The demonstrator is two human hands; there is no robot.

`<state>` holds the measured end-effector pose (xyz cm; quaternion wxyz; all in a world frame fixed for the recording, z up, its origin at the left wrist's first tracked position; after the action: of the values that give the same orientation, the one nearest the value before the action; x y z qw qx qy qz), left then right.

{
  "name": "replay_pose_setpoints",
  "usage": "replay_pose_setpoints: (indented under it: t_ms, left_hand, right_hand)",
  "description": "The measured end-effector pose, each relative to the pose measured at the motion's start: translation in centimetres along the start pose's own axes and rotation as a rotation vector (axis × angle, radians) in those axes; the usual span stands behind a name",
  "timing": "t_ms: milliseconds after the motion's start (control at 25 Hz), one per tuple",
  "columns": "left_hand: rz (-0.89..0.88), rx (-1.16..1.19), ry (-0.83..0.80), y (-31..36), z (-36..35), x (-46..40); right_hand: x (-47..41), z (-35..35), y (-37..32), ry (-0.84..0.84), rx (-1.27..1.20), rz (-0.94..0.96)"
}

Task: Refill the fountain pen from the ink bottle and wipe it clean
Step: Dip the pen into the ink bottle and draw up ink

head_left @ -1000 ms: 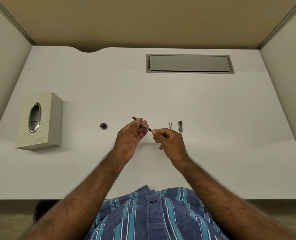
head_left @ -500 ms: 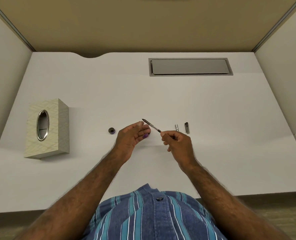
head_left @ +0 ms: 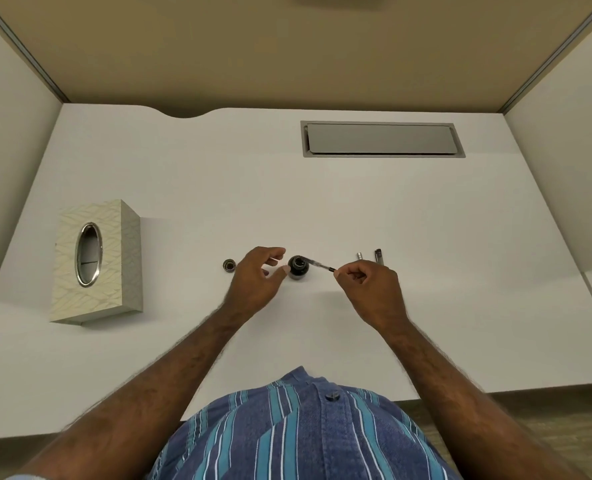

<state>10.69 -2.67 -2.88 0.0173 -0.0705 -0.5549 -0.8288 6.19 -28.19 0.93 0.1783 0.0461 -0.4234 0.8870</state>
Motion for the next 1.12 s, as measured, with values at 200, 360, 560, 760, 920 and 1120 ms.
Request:
replay_pose_setpoints:
  t_ms: [200,360,560,760,920,1120]
  left_hand:
    - [-0.154,-0.131,-0.101,0.6,-1.7,-0.6]
    - [-0.183,-0.173,-0.126,0.4,-2.4,-1.4]
    - [-0.208,-0.179,-0.155,0.5,-3.0,-2.3]
    - [-0.209,-0.187,-0.180,0.7,-3.3,-2.8]
    - [-0.212,-0.175,-0.178,0.9,-3.5,-3.2]
    - [-0.190,-0.072,-0.143,1.0,-3.6,-3.9]
  right_hand:
    - [-0.1,0.0,-1.6,0.013,0.181,0.060]
    - [-0.5,-0.2,-3.0,0.006,0.294,0.119]
    - [-1.0,-0.6,-5.3,-0.012,0.350,0.228]
    - [-1.5,-1.4,-7.2,-0.060,0.345,0.308]
    - [-1.9,-2.2,-8.3,-0.090,0.369,0.354]
    - [-2.6,-3.2,-8.5,-0.121,0.394,0.346]
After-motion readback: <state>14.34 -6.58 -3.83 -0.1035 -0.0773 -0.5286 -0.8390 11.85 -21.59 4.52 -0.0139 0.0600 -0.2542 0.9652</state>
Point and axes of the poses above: each hand's wrist, its own x-axis away from the middle knuckle, its own z-axis out of the back of the hand, y = z × x, the point moved 9 cm from there along -x, towards the middle knuckle
